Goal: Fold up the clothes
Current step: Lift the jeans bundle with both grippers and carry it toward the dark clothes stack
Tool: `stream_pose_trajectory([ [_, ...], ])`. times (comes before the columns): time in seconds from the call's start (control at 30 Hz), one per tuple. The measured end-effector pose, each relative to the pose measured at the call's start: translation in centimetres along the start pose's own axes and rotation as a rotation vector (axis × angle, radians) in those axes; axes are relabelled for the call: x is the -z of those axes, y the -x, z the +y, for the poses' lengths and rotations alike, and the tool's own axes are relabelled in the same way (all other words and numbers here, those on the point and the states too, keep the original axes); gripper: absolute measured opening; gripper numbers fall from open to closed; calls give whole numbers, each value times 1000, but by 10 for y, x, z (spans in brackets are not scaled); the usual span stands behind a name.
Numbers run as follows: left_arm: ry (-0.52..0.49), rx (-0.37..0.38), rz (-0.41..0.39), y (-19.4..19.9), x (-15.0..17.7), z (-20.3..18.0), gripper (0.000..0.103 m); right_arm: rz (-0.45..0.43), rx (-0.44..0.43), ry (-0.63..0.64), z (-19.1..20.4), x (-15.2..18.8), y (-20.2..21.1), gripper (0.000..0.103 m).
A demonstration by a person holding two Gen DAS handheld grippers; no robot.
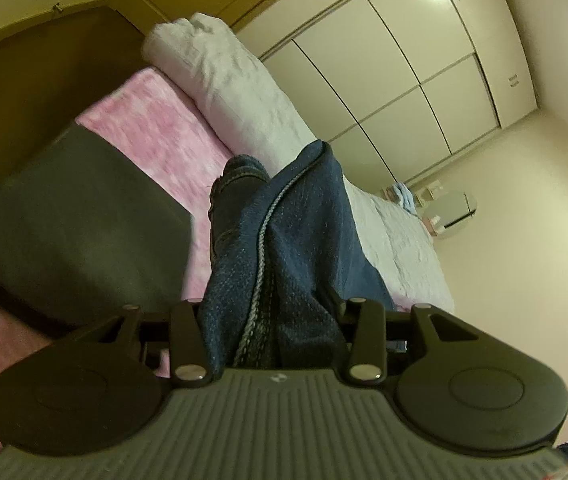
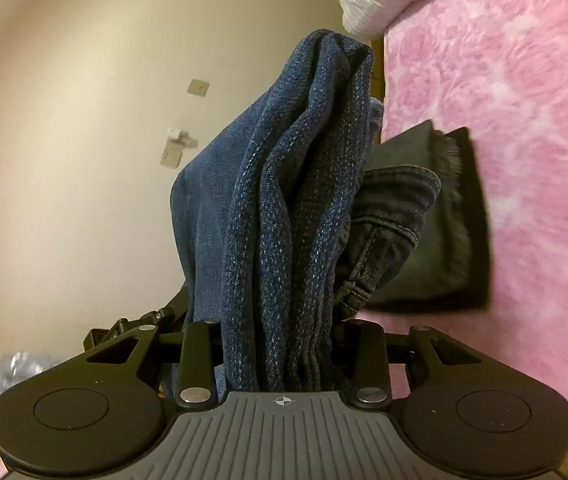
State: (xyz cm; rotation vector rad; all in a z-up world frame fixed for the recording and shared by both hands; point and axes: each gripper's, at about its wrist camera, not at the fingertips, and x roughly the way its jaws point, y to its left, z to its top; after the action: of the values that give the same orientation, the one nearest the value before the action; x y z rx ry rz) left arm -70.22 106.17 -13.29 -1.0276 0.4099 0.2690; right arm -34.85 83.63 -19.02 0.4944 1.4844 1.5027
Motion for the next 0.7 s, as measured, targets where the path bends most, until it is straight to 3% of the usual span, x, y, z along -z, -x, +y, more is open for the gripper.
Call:
stream_pose_trajectory([
  [0.13, 54, -9, 13, -17, -40, 60, 37, 13, 28, -24, -8, -28, -72, 35],
  [0.27, 66, -19, 10, -28, -68, 95, 37, 45, 61, -23, -24, -47, -118, 35],
  [0.5, 113, -16, 11, -59, -95, 149, 37, 80, 86, -5, -46, -74, -161, 35],
  [0.6, 141, -23, 32, -77, -96, 175, 37, 72, 146, 1, -62, -79, -176, 36],
  [0.7, 141, -64, 94, -100, -98, 196, 38, 59, 232, -5, -78, -79, -189, 43],
])
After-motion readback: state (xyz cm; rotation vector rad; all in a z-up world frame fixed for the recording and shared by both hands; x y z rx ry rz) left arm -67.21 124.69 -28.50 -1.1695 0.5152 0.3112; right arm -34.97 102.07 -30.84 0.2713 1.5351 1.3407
